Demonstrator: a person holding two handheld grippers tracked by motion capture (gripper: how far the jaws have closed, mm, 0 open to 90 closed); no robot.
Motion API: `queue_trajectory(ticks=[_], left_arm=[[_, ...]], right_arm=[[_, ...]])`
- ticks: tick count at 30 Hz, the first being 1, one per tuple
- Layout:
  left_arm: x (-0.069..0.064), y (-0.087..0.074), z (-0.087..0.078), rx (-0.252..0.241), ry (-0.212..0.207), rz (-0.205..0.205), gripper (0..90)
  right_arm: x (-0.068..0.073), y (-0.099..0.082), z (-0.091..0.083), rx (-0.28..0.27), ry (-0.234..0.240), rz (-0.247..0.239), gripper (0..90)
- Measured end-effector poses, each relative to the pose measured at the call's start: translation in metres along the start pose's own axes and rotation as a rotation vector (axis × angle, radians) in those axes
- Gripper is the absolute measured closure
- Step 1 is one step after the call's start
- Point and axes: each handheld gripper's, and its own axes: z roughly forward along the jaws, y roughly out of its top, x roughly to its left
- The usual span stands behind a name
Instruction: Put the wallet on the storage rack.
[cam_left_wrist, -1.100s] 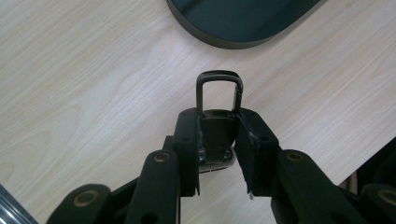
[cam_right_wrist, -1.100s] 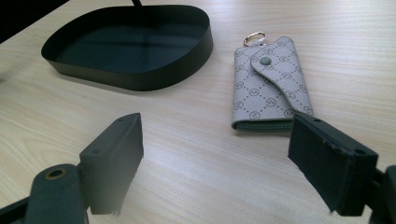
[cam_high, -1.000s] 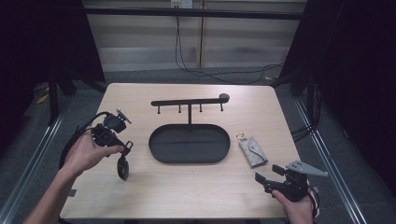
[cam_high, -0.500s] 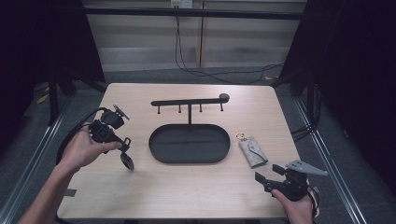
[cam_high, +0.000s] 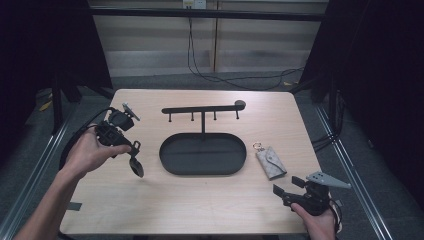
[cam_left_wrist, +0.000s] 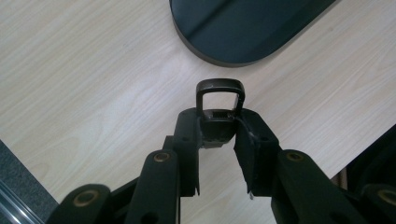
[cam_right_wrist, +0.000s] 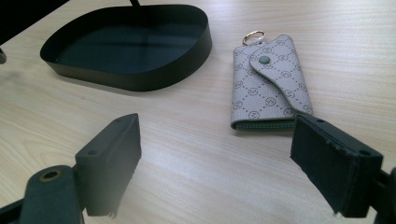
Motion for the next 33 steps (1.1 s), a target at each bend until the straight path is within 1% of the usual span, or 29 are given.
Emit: queue_trajectory(ticks=[3, 6, 7, 11, 16, 17, 18, 19, 20, 22, 23, 26, 28, 30, 31, 33], left_arm=[[-0.001, 0.002, -0.002, -0.001, 0.003, 0.000, 70.8], [-0.003, 0.007, -0.006, 0.010, 0.003, 0.015, 70.7], [-0.003, 0.008, -0.007, 0.008, -0.004, 0.017, 70.8], [-0.005, 0.012, -0.008, 0.018, -0.006, 0.032, 70.7], [-0.007, 0.018, -0.010, 0.023, -0.009, 0.032, 70.8], [-0.008, 0.021, -0.012, 0.023, 0.004, 0.021, 70.8], [-0.008, 0.023, -0.012, 0.020, -0.002, 0.021, 70.8], [-0.009, 0.024, -0.013, 0.020, 0.000, 0.018, 70.8], [-0.010, 0.026, -0.014, 0.020, 0.007, 0.020, 70.8], [-0.010, 0.028, -0.014, 0.021, 0.000, 0.024, 70.8], [-0.011, 0.031, -0.016, 0.019, 0.010, 0.028, 70.8], [-0.013, 0.035, -0.016, 0.022, -0.005, 0.032, 70.8], [-0.014, 0.037, -0.016, 0.024, -0.006, 0.034, 70.7], [-0.018, 0.043, -0.017, 0.029, -0.001, 0.042, 70.7], [-0.018, 0.043, -0.017, 0.029, -0.001, 0.042, 70.7], [-0.021, 0.049, -0.018, 0.034, 0.004, 0.035, 70.8]], right_arm=[[0.000, 0.000, 0.000, -0.001, 0.000, -0.001, 16.1], [0.000, 0.000, 0.000, 0.001, 0.000, -0.002, 16.1], [0.000, 0.000, 0.000, 0.001, 0.000, -0.002, 16.1], [0.000, 0.000, 0.000, 0.003, -0.001, -0.003, 16.1], [0.000, 0.000, 0.000, 0.001, -0.001, -0.002, 16.1], [0.000, 0.000, 0.001, 0.002, -0.001, -0.001, 16.1], [0.000, 0.000, 0.001, 0.003, 0.000, -0.002, 16.1], [0.000, 0.000, 0.001, 0.004, -0.001, -0.003, 16.1], [0.000, 0.000, 0.001, 0.004, 0.000, -0.003, 16.1], [0.000, 0.000, 0.001, 0.004, -0.001, -0.002, 16.2], [0.000, 0.000, 0.002, 0.006, -0.002, -0.003, 16.2], [0.000, 0.000, 0.001, 0.005, -0.001, -0.001, 16.2], [0.000, 0.000, 0.001, 0.005, -0.001, -0.002, 16.3], [0.000, 0.000, 0.001, 0.006, 0.000, -0.002, 16.3], [0.000, 0.000, 0.001, 0.006, 0.000, -0.002, 16.3], [0.000, 0.000, 0.001, 0.008, 0.002, -0.006, 16.3]])
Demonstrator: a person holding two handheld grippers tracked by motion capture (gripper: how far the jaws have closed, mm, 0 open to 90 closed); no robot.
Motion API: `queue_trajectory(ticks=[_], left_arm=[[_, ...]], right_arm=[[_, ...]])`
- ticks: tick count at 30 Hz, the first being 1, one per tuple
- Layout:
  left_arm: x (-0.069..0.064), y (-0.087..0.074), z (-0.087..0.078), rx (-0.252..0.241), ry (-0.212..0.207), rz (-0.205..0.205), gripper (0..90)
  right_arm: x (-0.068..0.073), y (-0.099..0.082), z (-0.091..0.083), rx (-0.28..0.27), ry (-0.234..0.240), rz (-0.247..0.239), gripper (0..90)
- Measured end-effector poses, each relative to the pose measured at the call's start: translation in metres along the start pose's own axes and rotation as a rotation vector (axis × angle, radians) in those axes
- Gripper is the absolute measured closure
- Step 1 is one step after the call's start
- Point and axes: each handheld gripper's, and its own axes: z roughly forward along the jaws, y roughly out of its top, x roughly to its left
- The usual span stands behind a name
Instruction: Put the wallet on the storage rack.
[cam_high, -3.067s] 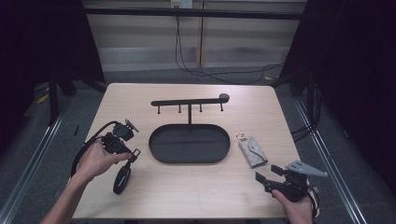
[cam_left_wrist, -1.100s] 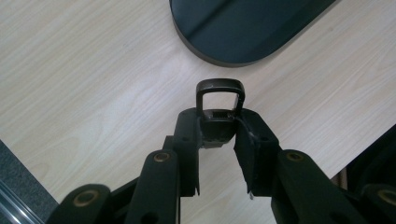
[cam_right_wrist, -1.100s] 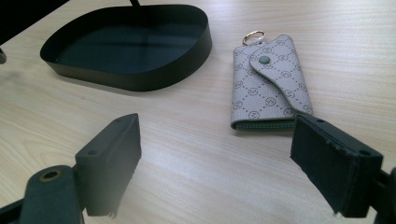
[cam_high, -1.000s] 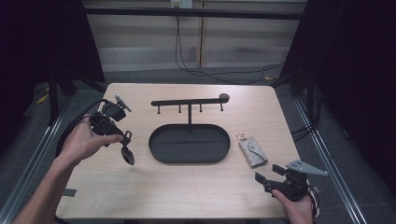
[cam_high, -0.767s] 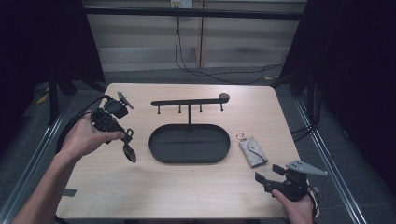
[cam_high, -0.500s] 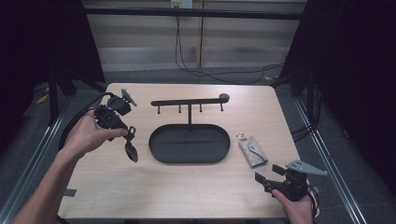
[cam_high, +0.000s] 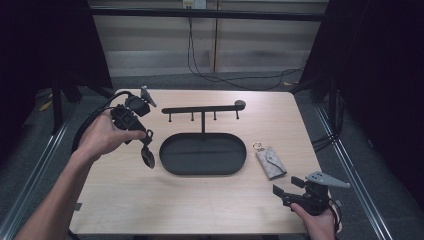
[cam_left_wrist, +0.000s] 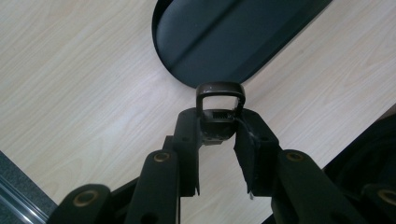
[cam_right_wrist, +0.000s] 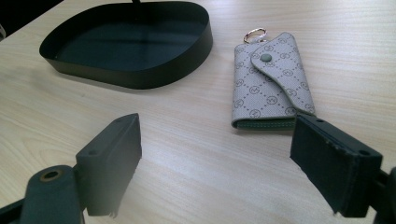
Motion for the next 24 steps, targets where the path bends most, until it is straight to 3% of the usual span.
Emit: queue_trajectory(ticks=[6, 15, 24], left_arm=[[-0.001, 0.009, 0.000, 0.012, -0.008, -0.010, 70.8], [-0.005, 0.032, 0.000, 0.046, 0.005, 0.018, 70.7], [-0.004, 0.048, 0.003, 0.064, 0.002, 0.009, 70.7]], right_arm=[[0.001, 0.000, 0.000, 0.000, 0.002, -0.003, 16.3], [-0.001, 0.000, 0.001, 0.006, 0.011, 0.005, 14.8], [-0.001, 0.000, 0.000, 0.005, 0.017, 0.008, 14.9]])
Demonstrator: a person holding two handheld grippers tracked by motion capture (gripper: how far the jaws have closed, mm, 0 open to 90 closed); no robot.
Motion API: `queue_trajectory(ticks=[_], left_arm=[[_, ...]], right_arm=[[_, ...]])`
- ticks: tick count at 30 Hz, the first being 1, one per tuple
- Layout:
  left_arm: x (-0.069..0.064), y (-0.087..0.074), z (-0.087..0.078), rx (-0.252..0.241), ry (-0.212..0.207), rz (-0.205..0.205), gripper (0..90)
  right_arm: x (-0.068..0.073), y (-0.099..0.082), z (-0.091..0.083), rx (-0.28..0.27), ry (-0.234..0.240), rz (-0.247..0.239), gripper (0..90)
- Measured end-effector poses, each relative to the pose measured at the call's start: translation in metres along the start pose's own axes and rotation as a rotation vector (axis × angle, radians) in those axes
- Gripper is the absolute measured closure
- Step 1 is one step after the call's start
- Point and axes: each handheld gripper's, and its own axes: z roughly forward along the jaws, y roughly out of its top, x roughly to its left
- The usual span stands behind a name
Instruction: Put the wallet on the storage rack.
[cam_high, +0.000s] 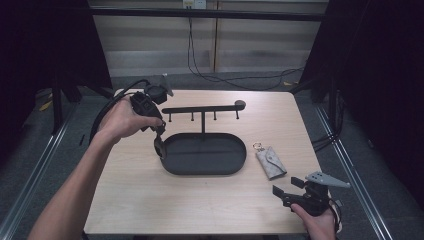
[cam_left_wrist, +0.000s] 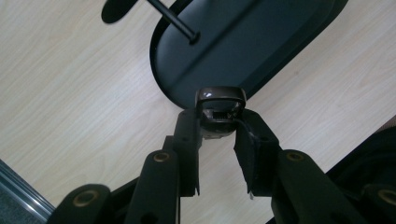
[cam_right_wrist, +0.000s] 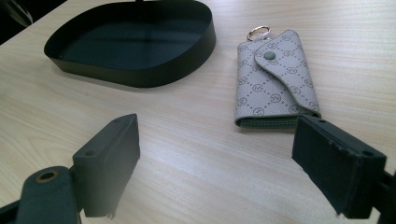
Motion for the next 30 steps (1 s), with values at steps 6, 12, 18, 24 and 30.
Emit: queue_trajectory(ticks=[6, 12, 18, 24, 30], left_arm=[[0.002, 0.012, 0.006, 0.012, -0.014, 0.004, 70.7], [0.006, 0.026, 0.016, 0.035, -0.017, -0.021, 70.7], [0.012, 0.032, 0.024, 0.058, -0.006, -0.042, 70.7], [0.011, 0.036, 0.028, 0.055, 0.001, -0.060, 70.6], [0.013, 0.044, 0.035, 0.080, 0.011, -0.100, 70.6]], right_arm=[[0.000, 0.000, 0.000, 0.003, 0.000, 0.001, 15.0], [0.000, 0.000, 0.000, 0.004, 0.003, 0.001, 15.0], [-0.001, 0.000, 0.000, 0.007, 0.007, -0.001, 15.1], [0.000, 0.000, 0.000, 0.007, 0.008, -0.002, 15.2], [0.001, 0.000, 0.000, 0.008, 0.013, -0.001, 15.3]])
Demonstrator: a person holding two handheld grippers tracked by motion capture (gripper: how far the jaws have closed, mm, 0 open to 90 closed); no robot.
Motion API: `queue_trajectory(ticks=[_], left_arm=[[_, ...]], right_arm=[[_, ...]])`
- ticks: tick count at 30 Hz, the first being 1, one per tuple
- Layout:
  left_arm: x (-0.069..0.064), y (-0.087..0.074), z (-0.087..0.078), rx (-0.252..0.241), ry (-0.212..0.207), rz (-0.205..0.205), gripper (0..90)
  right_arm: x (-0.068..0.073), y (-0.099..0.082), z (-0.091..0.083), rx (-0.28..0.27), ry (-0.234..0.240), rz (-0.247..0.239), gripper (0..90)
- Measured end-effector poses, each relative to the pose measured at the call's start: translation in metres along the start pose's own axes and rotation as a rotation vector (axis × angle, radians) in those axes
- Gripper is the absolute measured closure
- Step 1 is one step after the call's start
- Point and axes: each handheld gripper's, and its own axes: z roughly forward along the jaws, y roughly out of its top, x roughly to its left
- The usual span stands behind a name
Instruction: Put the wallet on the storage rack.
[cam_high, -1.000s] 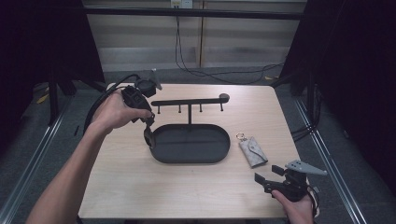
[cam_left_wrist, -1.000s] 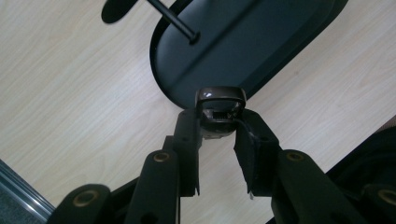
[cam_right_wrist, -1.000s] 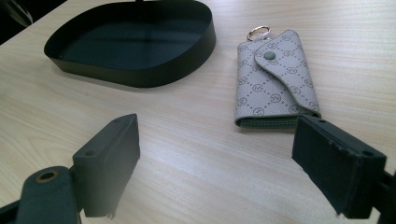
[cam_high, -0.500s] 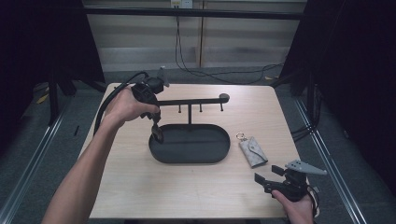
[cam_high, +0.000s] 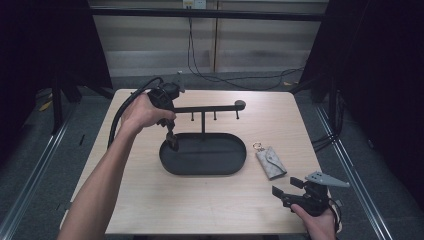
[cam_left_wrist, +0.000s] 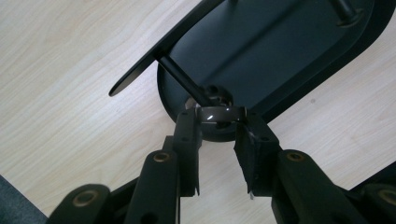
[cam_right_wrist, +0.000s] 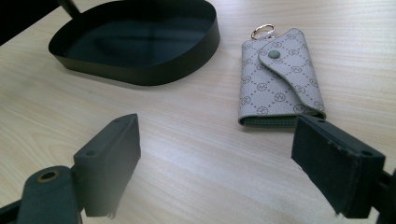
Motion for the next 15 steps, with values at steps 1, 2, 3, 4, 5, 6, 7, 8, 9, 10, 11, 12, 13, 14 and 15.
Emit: queue_trajectory(ticks=[1, 2, 3, 4, 5, 6, 7, 8, 9, 10, 11, 12, 13, 14, 15], left_arm=[[0.0012, 0.0007, 0.0005, -0.007, 0.005, -0.001, 70.6], [0.0020, 0.0012, 0.0009, -0.005, -0.010, -0.009, 70.6], [0.0029, 0.0018, 0.0009, -0.006, -0.007, -0.008, 70.5], [0.0029, 0.0024, 0.0008, 0.000, -0.009, -0.012, 70.5], [0.0023, 0.0027, 0.0011, -0.006, -0.009, -0.023, 70.5], [0.0026, 0.0032, 0.0010, -0.005, -0.004, -0.020, 70.4], [0.0032, 0.0034, 0.0011, -0.005, -0.006, -0.017, 70.4], [0.0042, 0.0034, 0.0012, -0.012, -0.009, -0.023, 70.4], [0.0046, 0.0033, 0.0012, -0.016, -0.007, -0.031, 70.2], [0.0046, 0.0033, 0.0012, -0.016, -0.007, -0.031, 70.0], [0.0048, 0.0034, 0.0013, -0.018, 0.005, -0.034, 69.5], [0.0048, 0.0034, 0.0013, -0.018, 0.005, -0.034, 66.5], [0.0048, 0.0034, 0.0012, -0.020, 0.003, -0.027, 66.5], [0.0037, 0.0030, 0.0017, -0.021, 0.002, -0.028, 64.8], [0.0033, 0.0032, 0.0030, -0.010, 0.005, -0.020, 57.9]], right_arm=[[-0.0004, 0.0000, 0.0001, 0.000, -0.001, -0.001, 15.3], [-0.0007, 0.0000, 0.0005, 0.000, 0.000, -0.001, 15.3], [-0.0007, 0.0000, 0.0006, 0.001, 0.001, -0.001, 15.3], [-0.0005, 0.0000, 0.0005, 0.002, 0.002, -0.001, 15.3], [-0.0004, 0.0000, 0.0005, 0.003, 0.001, -0.001, 15.3], [-0.0006, 0.0000, 0.0005, 0.003, 0.002, -0.002, 15.3], [-0.0006, 0.0000, 0.0006, 0.003, 0.002, -0.002, 15.3], [-0.0006, 0.0000, 0.0006, 0.002, 0.001, -0.001, 15.3], [-0.0007, 0.0000, 0.0006, 0.002, 0.001, -0.001, 15.3], [-0.0007, 0.0000, 0.0006, 0.002, 0.001, -0.001, 15.3], [-0.0009, 0.0000, 0.0008, 0.002, 0.001, -0.001, 15.3], [-0.0010, 0.0000, 0.0008, 0.003, 0.001, -0.001, 15.3], [-0.0010, 0.0000, 0.0008, 0.003, 0.001, -0.001, 15.3], [-0.0011, 0.0000, 0.0009, 0.002, 0.002, -0.002, 15.3], [-0.0013, 0.0000, 0.0009, 0.002, 0.001, 0.000, 15.3]])
